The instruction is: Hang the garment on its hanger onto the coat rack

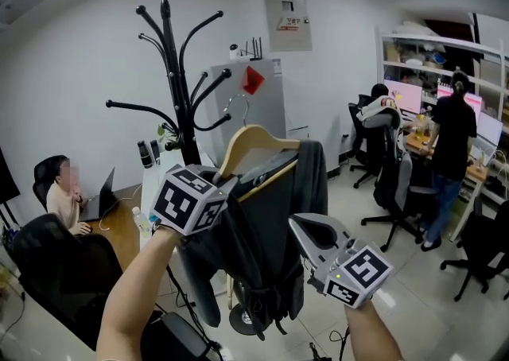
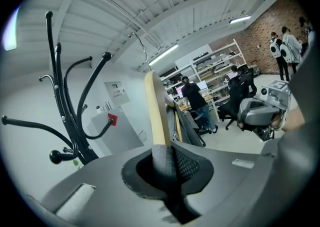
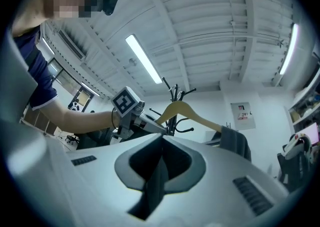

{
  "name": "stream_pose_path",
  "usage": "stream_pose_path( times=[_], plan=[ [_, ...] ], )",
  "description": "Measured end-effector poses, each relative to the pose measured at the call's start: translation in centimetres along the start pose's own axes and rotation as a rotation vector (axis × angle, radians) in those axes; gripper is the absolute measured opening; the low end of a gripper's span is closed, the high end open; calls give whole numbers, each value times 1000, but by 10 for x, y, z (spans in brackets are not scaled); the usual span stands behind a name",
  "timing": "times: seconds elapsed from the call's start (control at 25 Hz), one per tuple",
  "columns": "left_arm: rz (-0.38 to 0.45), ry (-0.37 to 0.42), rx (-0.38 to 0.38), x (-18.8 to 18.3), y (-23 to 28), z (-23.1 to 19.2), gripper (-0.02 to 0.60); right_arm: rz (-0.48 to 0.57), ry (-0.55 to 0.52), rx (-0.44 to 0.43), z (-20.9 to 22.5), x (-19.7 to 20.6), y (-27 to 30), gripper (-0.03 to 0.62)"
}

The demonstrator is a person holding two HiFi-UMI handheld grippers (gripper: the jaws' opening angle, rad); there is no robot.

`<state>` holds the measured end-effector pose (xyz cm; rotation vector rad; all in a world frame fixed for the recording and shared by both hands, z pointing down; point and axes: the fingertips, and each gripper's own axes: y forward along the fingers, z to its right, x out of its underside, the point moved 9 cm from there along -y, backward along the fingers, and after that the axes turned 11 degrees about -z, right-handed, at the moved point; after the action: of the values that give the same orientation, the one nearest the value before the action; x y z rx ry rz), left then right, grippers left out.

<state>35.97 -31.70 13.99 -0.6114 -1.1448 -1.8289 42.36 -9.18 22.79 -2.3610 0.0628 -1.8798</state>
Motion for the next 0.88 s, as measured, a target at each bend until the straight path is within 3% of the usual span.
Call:
stream_pose_path(
  times=[0.4, 0.88],
  plan=[
    [34, -31, -73, -50, 15, -63, 17, 11, -54, -72, 39, -4, 52, 0],
    [-40, -141, -132, -22, 35, -94, 17, 0, -57, -154, 53, 1, 82, 0]
  ],
)
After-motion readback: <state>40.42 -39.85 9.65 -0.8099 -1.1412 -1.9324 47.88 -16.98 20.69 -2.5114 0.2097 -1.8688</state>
